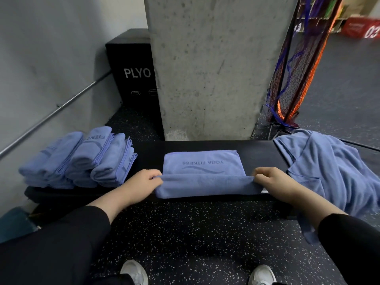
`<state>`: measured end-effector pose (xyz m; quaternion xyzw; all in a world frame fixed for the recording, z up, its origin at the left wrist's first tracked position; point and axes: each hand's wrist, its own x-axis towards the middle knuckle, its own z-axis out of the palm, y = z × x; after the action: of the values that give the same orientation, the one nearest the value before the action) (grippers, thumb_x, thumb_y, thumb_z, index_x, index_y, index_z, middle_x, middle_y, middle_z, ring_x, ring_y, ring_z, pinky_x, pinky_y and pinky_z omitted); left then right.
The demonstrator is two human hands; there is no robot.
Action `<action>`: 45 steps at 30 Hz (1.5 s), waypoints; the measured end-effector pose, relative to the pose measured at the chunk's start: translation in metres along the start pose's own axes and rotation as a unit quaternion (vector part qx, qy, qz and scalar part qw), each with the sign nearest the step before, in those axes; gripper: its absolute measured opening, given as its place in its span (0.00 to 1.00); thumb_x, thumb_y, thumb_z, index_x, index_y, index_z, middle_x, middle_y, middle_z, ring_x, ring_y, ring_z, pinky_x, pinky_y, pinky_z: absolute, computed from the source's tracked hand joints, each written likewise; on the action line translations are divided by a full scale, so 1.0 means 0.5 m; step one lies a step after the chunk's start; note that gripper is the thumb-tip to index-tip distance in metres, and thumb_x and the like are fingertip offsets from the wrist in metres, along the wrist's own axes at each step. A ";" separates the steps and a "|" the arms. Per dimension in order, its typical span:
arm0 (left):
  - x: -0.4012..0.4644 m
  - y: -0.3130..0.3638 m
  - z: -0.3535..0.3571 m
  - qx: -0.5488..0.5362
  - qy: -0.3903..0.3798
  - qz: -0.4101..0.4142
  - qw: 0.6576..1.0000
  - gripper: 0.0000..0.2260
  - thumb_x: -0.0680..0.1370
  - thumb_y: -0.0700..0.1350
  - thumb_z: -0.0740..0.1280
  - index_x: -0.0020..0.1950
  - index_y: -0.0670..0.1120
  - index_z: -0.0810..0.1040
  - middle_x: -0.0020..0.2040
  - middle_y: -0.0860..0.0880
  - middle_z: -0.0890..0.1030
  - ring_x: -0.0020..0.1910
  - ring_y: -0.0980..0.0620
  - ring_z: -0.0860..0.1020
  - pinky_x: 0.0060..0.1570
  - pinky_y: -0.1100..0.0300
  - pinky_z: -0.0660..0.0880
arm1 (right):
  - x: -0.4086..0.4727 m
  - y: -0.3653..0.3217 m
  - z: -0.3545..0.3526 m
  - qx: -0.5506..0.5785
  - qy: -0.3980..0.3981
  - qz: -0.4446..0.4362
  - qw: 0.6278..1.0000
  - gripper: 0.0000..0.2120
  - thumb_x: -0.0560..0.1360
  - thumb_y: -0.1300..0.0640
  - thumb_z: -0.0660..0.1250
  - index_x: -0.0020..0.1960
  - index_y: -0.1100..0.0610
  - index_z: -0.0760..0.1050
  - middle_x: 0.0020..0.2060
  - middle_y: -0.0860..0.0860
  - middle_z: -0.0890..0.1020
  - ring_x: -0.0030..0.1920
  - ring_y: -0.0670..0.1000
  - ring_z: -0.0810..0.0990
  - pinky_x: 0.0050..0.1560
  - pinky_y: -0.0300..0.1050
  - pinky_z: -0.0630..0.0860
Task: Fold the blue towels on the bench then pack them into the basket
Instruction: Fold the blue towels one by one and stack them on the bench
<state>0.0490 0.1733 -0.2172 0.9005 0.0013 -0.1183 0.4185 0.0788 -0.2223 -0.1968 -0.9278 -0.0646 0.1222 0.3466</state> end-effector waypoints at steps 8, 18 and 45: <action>0.049 0.017 -0.004 -0.082 0.047 -0.069 0.993 0.11 0.78 0.41 0.63 0.36 0.48 0.72 0.31 0.49 0.74 0.33 0.50 0.75 0.35 0.55 0.76 | 0.055 0.008 0.035 0.230 0.102 0.058 0.966 0.10 0.80 0.58 0.67 0.41 0.56 0.79 0.29 0.51 0.76 0.34 0.50 0.73 0.42 0.49 0.72; 0.210 -0.003 0.003 0.052 0.131 -0.096 0.985 0.09 0.78 0.43 0.63 0.37 0.44 0.73 0.34 0.48 0.75 0.35 0.48 0.72 0.34 0.57 0.66 | 0.246 -0.021 0.073 0.063 0.181 0.054 0.980 0.06 0.79 0.55 0.68 0.51 0.56 0.81 0.43 0.53 0.84 0.43 0.51 0.78 0.40 0.44 0.69; 0.145 -0.092 0.043 0.415 -0.058 0.096 0.903 0.33 0.81 0.67 0.46 0.83 0.56 0.43 0.82 0.57 0.37 0.79 0.59 0.34 0.79 0.46 0.38 | 0.197 -0.046 0.241 -0.287 -0.016 -0.094 0.953 0.43 0.72 0.27 0.33 0.82 0.45 0.46 0.81 0.43 0.44 0.81 0.46 0.42 0.80 0.54 0.40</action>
<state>0.1101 0.1797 -0.2807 0.9800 -0.1585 -0.1192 0.0153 0.1401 -0.1093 -0.2873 -0.9758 -0.1891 0.0801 0.0748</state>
